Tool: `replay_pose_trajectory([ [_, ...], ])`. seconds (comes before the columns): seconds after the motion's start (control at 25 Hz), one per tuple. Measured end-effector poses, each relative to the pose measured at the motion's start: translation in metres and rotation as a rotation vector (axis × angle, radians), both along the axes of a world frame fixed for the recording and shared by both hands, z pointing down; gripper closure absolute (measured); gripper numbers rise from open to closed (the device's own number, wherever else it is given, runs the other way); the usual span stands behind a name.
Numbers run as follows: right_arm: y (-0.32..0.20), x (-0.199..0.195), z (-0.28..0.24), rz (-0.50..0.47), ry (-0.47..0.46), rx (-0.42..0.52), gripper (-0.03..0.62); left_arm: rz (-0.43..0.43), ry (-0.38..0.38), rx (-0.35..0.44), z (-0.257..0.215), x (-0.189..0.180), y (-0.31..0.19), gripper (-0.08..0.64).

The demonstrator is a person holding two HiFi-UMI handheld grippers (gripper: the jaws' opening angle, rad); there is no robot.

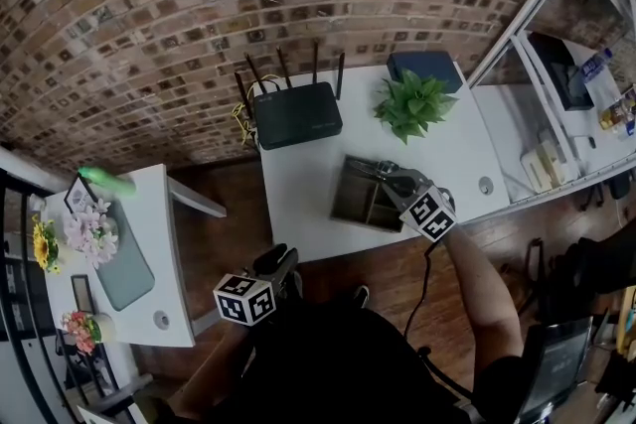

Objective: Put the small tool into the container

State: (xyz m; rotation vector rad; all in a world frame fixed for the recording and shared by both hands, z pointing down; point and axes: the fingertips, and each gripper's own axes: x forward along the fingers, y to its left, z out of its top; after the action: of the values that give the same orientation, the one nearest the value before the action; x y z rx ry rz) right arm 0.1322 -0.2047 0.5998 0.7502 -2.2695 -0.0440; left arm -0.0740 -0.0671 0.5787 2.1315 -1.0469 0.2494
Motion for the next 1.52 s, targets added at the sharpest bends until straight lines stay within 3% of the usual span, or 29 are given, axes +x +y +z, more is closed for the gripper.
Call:
replay_pose_trajectory([
  [0.64,-0.01,-0.002,0.024,0.038,0.018,-0.074,0.574,-0.047,0.004,-0.015,0.006,-0.013,0.002,0.451],
  [1.16,-0.011,0.005,0.035,0.111,0.003,-0.117,0.554,-0.027,0.013,-0.021,0.008,-0.008,0.005,0.451],
  [1.28,-0.011,0.003,0.029,0.125,-0.015,-0.099,0.52,-0.019,0.016,-0.018,0.007,-0.008,0.005,0.451],
  [1.52,-0.003,0.007,0.021,0.145,-0.055,-0.066,0.531,-0.002,0.024,-0.025,0.008,-0.005,0.006,0.451],
])
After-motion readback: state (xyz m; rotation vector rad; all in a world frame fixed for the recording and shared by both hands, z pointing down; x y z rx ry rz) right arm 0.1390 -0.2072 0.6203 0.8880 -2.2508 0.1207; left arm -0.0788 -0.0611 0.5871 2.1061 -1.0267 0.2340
